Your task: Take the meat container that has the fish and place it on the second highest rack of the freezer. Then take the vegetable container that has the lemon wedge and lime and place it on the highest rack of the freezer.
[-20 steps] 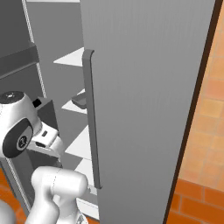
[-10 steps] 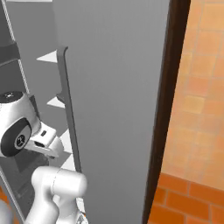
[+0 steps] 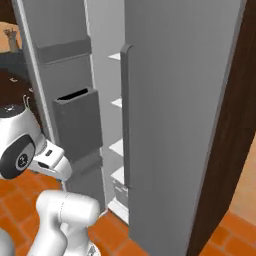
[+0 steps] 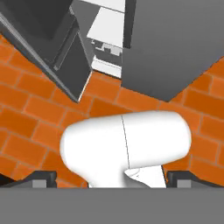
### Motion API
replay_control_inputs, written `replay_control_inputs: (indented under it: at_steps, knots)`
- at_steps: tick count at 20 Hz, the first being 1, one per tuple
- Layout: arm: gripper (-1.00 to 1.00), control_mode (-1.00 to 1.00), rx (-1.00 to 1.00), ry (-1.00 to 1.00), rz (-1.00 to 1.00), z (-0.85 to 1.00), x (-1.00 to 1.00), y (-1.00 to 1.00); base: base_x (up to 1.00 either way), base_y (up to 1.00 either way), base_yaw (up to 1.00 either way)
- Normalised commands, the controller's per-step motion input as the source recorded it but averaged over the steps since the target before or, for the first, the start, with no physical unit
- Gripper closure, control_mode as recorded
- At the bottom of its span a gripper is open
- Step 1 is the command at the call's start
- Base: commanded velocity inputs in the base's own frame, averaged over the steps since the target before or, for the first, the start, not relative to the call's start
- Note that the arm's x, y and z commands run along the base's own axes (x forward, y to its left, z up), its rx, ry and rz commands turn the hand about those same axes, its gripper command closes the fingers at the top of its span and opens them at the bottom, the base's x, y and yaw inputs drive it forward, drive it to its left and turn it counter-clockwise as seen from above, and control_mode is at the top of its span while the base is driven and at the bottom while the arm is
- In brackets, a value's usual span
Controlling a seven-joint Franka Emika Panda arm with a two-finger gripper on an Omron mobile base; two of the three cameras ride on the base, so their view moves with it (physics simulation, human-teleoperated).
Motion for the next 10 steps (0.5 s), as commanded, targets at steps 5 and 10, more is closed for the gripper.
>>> replay_control_inputs:
  at_steps: [5,10]
  knots:
    - [-1.0,1.0,0.0,0.0,0.0,0.0,0.0,0.0,-0.15,0.0,1.0]
    - [-1.0,1.0,0.0,0.0,0.0,0.0,0.0,0.0,-0.11,0.04,0.99]
